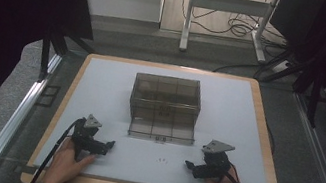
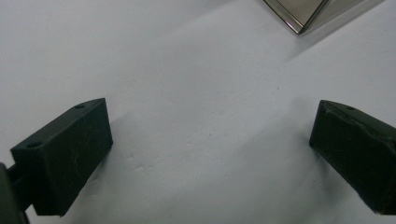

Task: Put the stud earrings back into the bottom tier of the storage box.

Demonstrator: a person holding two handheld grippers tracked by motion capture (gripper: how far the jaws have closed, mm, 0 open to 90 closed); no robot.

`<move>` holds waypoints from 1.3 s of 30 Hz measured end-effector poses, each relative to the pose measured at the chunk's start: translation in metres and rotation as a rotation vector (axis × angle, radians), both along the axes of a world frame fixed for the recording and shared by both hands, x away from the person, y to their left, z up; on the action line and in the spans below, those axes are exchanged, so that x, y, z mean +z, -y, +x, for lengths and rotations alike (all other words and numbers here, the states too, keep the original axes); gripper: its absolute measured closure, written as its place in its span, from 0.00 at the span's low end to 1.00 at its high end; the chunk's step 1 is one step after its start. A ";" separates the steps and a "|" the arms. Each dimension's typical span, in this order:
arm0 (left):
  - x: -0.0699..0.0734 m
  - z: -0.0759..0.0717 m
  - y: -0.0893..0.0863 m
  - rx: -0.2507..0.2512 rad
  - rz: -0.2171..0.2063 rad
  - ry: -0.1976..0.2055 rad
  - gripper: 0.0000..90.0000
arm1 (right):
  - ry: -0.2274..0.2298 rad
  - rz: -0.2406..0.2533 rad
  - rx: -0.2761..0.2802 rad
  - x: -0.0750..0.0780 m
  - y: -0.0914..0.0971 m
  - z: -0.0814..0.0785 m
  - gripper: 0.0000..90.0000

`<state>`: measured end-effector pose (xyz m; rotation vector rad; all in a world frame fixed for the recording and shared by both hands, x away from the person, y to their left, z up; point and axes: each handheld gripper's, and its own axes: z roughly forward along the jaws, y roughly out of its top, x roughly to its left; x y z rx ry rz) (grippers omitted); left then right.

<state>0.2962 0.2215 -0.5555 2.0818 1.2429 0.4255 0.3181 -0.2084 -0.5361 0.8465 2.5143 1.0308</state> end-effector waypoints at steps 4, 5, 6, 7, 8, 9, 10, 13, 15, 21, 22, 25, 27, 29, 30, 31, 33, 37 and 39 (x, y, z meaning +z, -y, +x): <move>0.000 0.000 0.000 0.001 -0.002 -0.001 0.00 | -0.001 0.000 0.000 0.000 0.000 0.000 0.13; 0.000 0.000 0.000 0.001 -0.002 -0.001 0.00 | -0.001 0.000 0.000 0.000 0.000 0.000 0.13; 0.000 0.000 0.000 0.001 0.000 0.001 0.00 | -0.001 -0.001 0.000 0.000 0.000 0.000 0.13; 0.000 0.000 0.000 0.001 0.000 0.001 0.00 | -0.001 0.000 0.001 0.000 0.000 0.000 0.13; 0.000 0.000 0.000 0.001 0.000 0.001 0.00 | -0.001 -0.001 0.000 0.000 0.000 0.000 0.13; 0.000 0.000 0.000 0.001 0.000 0.002 0.00 | 0.000 -0.002 -0.001 0.000 0.000 0.000 0.12; 0.000 0.000 0.000 0.001 0.001 0.001 0.00 | 0.000 -0.001 -0.001 0.000 0.000 0.000 0.12; 0.000 0.000 0.000 -0.004 0.007 -0.001 0.00 | -0.002 0.000 0.000 0.000 0.000 0.000 0.12; 0.000 0.000 0.000 -0.003 0.006 -0.001 0.00 | -0.004 0.001 0.001 0.000 0.000 0.000 0.12; 0.000 0.000 -0.001 -0.007 0.010 0.002 0.00 | -0.003 0.000 0.000 0.000 0.000 0.000 0.12; 0.000 0.000 -0.001 -0.007 0.010 0.002 0.00 | -0.003 0.000 0.000 0.000 0.000 0.000 0.12; 0.000 0.000 -0.001 -0.006 0.010 0.002 0.00 | -0.003 0.000 0.000 0.000 0.000 0.000 0.12; 0.000 0.000 -0.001 -0.006 0.010 0.002 0.00 | -0.003 0.001 0.000 0.000 0.000 0.000 0.12; 0.000 0.000 -0.001 -0.006 0.010 0.002 0.00 | -0.004 0.000 0.000 0.000 0.000 0.000 0.12; 0.000 0.000 -0.001 -0.006 0.010 0.001 0.00 | -0.004 0.000 0.000 0.000 0.000 0.000 0.12; 0.000 0.000 -0.001 -0.006 0.010 0.001 0.00 | -0.004 0.000 0.000 0.000 0.000 0.000 0.12; 0.000 0.000 -0.001 -0.006 0.010 0.001 0.00 | -0.005 -0.001 0.000 0.000 0.000 0.000 0.12; 0.000 0.000 -0.001 -0.006 0.010 0.002 0.00 | -0.007 -0.002 0.000 0.000 0.000 0.001 0.12; 0.000 0.000 -0.001 -0.006 0.010 0.001 0.00 | -0.010 -0.003 0.001 0.001 0.000 0.001 0.12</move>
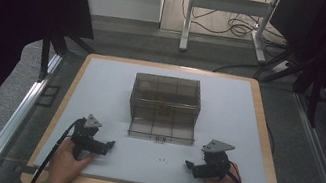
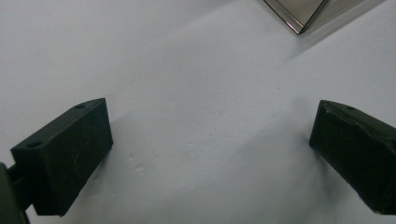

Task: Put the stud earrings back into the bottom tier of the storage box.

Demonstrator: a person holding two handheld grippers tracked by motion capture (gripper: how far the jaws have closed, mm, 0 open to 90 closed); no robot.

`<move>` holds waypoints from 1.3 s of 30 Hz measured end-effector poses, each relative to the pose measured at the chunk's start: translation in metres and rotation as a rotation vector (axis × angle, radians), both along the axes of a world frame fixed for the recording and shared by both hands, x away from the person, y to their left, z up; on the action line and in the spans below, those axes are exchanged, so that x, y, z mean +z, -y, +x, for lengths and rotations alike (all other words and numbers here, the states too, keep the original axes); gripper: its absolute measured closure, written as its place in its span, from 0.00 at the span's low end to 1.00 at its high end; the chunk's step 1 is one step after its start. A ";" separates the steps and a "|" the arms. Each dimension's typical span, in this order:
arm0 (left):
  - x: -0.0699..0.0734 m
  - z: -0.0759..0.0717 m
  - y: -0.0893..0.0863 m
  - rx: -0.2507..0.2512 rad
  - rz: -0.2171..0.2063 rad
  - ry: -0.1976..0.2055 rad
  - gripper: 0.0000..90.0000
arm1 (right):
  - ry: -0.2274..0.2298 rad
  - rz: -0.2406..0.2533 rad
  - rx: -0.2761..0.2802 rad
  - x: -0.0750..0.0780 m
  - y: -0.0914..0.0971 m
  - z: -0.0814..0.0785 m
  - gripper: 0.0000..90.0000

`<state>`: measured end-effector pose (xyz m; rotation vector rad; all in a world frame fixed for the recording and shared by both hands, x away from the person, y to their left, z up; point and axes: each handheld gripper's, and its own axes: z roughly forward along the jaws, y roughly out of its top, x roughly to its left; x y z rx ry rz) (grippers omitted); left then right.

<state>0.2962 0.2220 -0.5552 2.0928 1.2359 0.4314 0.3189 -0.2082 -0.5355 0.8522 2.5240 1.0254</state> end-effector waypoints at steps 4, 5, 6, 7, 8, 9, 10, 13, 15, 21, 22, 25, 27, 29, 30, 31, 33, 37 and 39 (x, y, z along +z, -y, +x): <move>0.000 0.000 0.000 0.002 -0.003 -0.002 0.00 | -0.009 -0.011 0.006 0.002 -0.001 0.001 0.13; 0.000 0.000 0.000 0.003 -0.003 -0.002 0.00 | -0.011 -0.016 0.005 0.002 -0.001 0.001 0.13; 0.000 0.000 0.000 0.003 -0.004 -0.002 0.00 | -0.019 -0.025 0.004 0.003 -0.002 0.002 0.13; 0.000 0.000 0.000 0.002 -0.003 -0.002 0.00 | -0.020 -0.030 0.006 0.004 -0.003 0.002 0.13; 0.000 0.000 0.000 0.003 -0.003 -0.002 0.00 | -0.024 -0.039 0.006 0.005 -0.003 0.002 0.14; 0.000 0.000 0.000 0.003 -0.003 -0.002 0.00 | -0.034 -0.047 0.011 0.006 -0.004 0.002 0.15; 0.000 0.000 0.000 0.003 -0.003 -0.002 0.00 | -0.034 -0.047 0.011 0.006 -0.004 0.002 0.15; 0.000 0.000 0.000 0.003 -0.003 -0.002 0.00 | -0.053 -0.061 0.012 0.009 -0.006 0.002 0.17; 0.000 0.000 0.000 0.003 -0.003 -0.002 0.00 | -0.066 -0.068 0.012 0.011 -0.006 0.002 0.20; 0.000 0.000 0.000 0.003 -0.003 -0.002 0.00 | -0.104 -0.061 0.019 0.017 -0.008 0.004 0.27; 0.000 0.000 0.000 0.003 -0.003 -0.002 0.00 | -0.108 -0.063 0.015 0.018 -0.009 0.004 0.27; 0.000 0.000 0.000 0.003 -0.003 -0.002 0.00 | -0.116 -0.080 0.029 0.021 -0.014 0.006 0.30; 0.000 0.000 0.000 0.003 -0.003 -0.002 0.00 | -0.117 -0.087 0.036 0.022 -0.015 0.006 0.31; 0.000 0.000 0.000 0.003 -0.003 -0.002 0.00 | -0.128 -0.111 0.055 0.023 -0.020 0.007 0.33; 0.000 0.000 0.000 0.003 -0.003 -0.002 0.00 | -0.128 -0.111 0.055 0.023 -0.020 0.007 0.33; 0.000 0.000 0.000 0.003 -0.004 -0.002 0.00 | -0.130 -0.119 0.063 0.023 -0.022 0.007 0.34; 0.000 0.000 0.000 0.002 -0.003 -0.002 0.00 | -0.132 -0.128 0.073 0.024 -0.025 0.008 0.34; 0.000 0.000 0.000 0.003 -0.003 -0.002 0.00 | -0.149 -0.117 0.086 0.026 -0.029 0.010 0.39; 0.000 0.000 0.000 0.003 -0.004 -0.002 0.00 | -0.152 -0.116 0.090 0.027 -0.030 0.011 0.39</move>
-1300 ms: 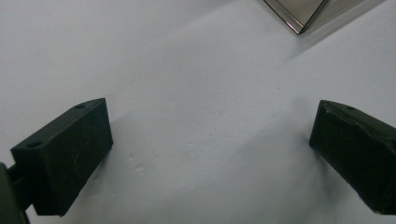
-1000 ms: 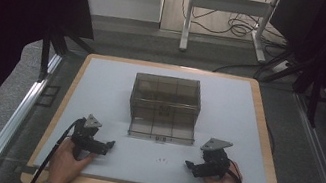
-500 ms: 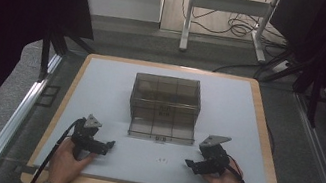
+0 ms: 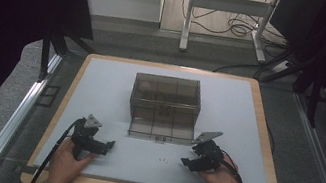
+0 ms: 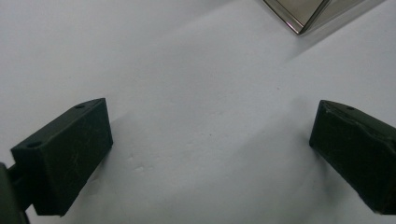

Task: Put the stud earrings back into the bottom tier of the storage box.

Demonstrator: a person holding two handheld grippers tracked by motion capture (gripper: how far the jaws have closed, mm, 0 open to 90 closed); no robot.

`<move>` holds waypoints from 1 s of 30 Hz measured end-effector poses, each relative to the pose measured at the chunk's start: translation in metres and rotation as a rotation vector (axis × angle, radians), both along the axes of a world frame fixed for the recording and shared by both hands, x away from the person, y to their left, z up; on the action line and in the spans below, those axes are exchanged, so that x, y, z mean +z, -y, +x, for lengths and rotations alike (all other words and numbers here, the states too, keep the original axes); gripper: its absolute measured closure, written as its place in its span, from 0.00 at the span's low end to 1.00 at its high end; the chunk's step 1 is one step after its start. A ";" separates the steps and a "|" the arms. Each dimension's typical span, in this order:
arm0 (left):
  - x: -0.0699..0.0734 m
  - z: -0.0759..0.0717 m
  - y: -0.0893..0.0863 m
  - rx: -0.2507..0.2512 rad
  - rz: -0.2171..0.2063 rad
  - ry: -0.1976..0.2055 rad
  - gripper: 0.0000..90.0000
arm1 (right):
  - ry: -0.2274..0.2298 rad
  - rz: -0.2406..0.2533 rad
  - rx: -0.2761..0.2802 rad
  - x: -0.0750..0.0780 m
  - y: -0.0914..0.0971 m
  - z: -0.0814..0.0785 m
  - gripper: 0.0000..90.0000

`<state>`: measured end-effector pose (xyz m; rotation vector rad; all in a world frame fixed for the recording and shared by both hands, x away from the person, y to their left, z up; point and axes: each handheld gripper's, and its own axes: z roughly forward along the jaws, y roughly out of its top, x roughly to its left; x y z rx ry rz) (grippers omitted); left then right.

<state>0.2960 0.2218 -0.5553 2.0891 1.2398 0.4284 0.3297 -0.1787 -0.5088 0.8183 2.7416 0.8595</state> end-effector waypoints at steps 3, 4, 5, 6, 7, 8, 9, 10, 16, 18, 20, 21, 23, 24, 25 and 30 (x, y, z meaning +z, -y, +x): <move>0.000 0.000 0.000 0.000 0.000 0.000 0.00 | -0.011 0.013 0.009 0.001 -0.003 0.001 0.38; 0.000 0.000 0.000 0.000 0.000 0.000 0.00 | -0.022 0.024 0.017 0.002 -0.005 0.003 0.37; 0.000 0.000 0.000 0.000 0.000 0.000 0.00 | -0.022 0.024 0.017 0.002 -0.005 0.003 0.37; 0.000 0.000 0.000 0.000 0.000 0.000 0.00 | -0.030 0.023 0.021 0.002 -0.006 0.003 0.37; 0.000 0.000 0.000 0.000 0.000 0.000 0.00 | -0.026 0.019 0.023 0.002 -0.008 0.004 0.37; 0.000 0.000 0.000 0.000 0.000 0.000 0.00 | -0.034 0.017 0.019 0.002 -0.009 0.005 0.37; 0.000 0.000 0.000 0.000 0.000 0.000 0.00 | -0.041 0.013 0.025 0.002 -0.011 0.006 0.37; 0.000 0.000 0.000 0.000 0.000 0.000 0.00 | -0.042 -0.004 0.032 0.003 -0.014 0.007 0.38; 0.000 0.000 0.000 0.000 0.000 0.000 0.00 | -0.059 -0.043 0.066 0.005 -0.024 0.010 0.52; 0.000 0.000 0.000 0.000 0.001 0.000 0.00 | -0.061 -0.046 0.074 0.006 -0.026 0.011 0.54; 0.000 0.000 0.000 0.000 0.000 0.000 0.00 | -0.078 -0.050 0.089 0.006 -0.030 0.012 0.57; 0.000 0.000 0.000 0.000 0.001 0.000 0.00 | -0.085 -0.050 0.097 0.006 -0.032 0.013 0.59; 0.000 0.000 0.000 0.001 -0.002 -0.001 0.00 | -0.092 -0.058 0.113 0.007 -0.036 0.014 0.63; 0.000 0.000 0.000 0.001 -0.001 -0.001 0.00 | -0.095 -0.061 0.123 0.007 -0.038 0.014 0.65; 0.000 0.000 0.000 0.001 -0.002 -0.001 0.00 | -0.101 -0.065 0.128 0.007 -0.039 0.014 0.66; 0.000 0.000 0.000 0.001 -0.002 -0.001 0.00 | -0.112 -0.090 0.164 0.007 -0.048 0.015 0.75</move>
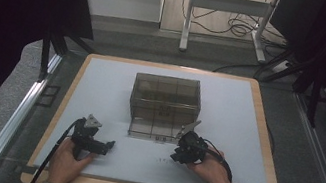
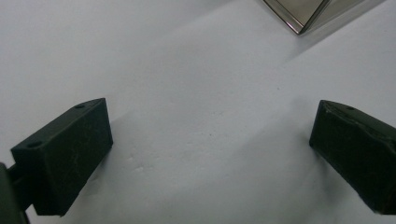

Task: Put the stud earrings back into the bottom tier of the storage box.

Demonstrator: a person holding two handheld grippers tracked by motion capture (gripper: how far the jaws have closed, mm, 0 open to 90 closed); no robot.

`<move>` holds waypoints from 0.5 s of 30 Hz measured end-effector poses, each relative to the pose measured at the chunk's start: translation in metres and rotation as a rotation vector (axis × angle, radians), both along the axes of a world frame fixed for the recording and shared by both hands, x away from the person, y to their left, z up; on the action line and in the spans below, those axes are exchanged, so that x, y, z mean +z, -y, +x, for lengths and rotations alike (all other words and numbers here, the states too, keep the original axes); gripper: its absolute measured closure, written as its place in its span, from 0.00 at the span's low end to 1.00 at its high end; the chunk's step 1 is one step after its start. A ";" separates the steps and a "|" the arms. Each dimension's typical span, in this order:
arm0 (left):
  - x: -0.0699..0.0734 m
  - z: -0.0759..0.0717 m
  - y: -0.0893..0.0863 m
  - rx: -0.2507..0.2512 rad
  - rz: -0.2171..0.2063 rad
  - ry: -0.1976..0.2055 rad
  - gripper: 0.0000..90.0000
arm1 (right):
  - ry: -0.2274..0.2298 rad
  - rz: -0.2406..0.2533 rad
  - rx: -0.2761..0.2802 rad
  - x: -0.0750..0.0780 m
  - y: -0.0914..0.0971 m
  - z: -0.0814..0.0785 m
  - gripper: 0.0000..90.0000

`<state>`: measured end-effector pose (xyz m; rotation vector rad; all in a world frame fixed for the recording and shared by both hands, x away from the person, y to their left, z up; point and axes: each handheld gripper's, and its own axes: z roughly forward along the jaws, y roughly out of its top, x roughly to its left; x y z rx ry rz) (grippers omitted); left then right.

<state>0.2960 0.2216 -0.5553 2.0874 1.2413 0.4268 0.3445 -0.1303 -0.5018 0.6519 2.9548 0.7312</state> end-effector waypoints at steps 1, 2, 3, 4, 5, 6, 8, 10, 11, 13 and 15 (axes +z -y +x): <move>0.000 0.000 0.000 0.000 0.000 0.000 0.00 | 0.000 0.000 0.000 0.000 0.000 0.000 0.75; 0.000 0.000 0.000 0.000 0.000 0.000 0.00 | 0.001 -0.006 0.016 0.001 -0.003 0.000 0.77; 0.000 0.000 0.000 0.000 0.000 0.000 0.00 | 0.001 -0.006 0.016 0.001 -0.003 0.000 0.77; 0.000 0.000 0.000 0.000 0.000 0.000 0.00 | 0.000 -0.009 0.020 0.001 -0.004 0.000 0.78; 0.000 0.000 0.000 0.000 0.000 0.000 0.00 | 0.000 -0.013 0.027 0.001 -0.006 0.000 0.79; 0.000 0.000 0.000 0.002 -0.002 0.001 0.00 | -0.005 -0.017 0.031 0.002 -0.008 -0.001 0.80; 0.000 0.000 0.000 -0.001 0.000 0.000 0.00 | -0.007 -0.029 0.055 0.003 -0.014 -0.002 0.83; 0.000 0.000 0.000 -0.001 0.000 0.000 0.00 | -0.010 -0.034 0.064 0.003 -0.017 -0.002 0.84; 0.000 0.000 0.000 -0.001 0.000 0.000 0.00 | -0.009 -0.040 0.072 0.004 -0.019 -0.003 0.84; 0.000 0.000 0.000 -0.001 0.000 0.000 0.00 | -0.014 -0.049 0.086 0.004 -0.024 -0.004 0.85; 0.000 0.000 0.000 0.001 -0.002 0.001 0.00 | -0.016 -0.055 0.094 0.005 -0.028 -0.005 0.86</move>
